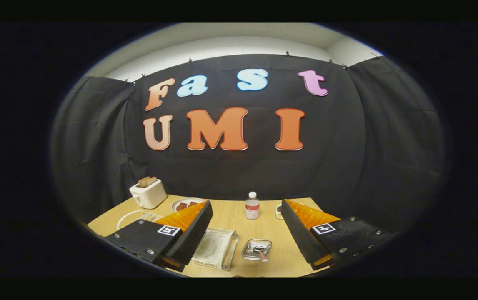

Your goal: Take the plate from the dish rack, then take the spoon from the basket and place it into the plate.

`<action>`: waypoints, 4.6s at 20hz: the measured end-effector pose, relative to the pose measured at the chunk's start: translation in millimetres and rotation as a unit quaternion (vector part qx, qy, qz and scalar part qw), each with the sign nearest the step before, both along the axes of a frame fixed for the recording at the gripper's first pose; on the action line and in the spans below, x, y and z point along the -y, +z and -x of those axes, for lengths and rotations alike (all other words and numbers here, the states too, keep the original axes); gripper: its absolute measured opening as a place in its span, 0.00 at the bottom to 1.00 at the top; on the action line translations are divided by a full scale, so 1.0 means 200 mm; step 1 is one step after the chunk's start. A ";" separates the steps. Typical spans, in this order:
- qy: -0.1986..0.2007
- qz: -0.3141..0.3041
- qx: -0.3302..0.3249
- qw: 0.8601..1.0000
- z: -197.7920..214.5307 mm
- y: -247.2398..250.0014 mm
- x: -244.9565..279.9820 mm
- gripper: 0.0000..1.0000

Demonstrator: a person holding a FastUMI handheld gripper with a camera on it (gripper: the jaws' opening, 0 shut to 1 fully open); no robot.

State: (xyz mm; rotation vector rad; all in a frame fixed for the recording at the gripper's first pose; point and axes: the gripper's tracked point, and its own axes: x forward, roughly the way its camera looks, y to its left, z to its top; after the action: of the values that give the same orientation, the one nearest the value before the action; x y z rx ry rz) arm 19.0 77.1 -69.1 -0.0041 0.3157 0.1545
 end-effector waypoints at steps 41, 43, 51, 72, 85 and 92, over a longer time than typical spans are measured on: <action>0.033 0.165 -0.468 0.868 0.07 -1.17 -0.73 0.46; 0.024 0.167 -0.471 0.866 0.07 -1.16 -0.73 0.43; -0.041 0.204 -0.415 0.886 0.00 -0.94 -0.51 0.28; -0.030 0.007 -0.434 0.900 0.83 -0.82 -0.30 0.28; 0.026 -0.089 -0.494 0.864 1.18 -1.35 -0.47 0.28; 0.015 -0.165 -0.493 0.854 1.18 -1.51 -0.49 0.33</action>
State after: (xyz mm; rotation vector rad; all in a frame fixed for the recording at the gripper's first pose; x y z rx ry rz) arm -217.2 175.6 -371.0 0.4276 1.3200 0.2335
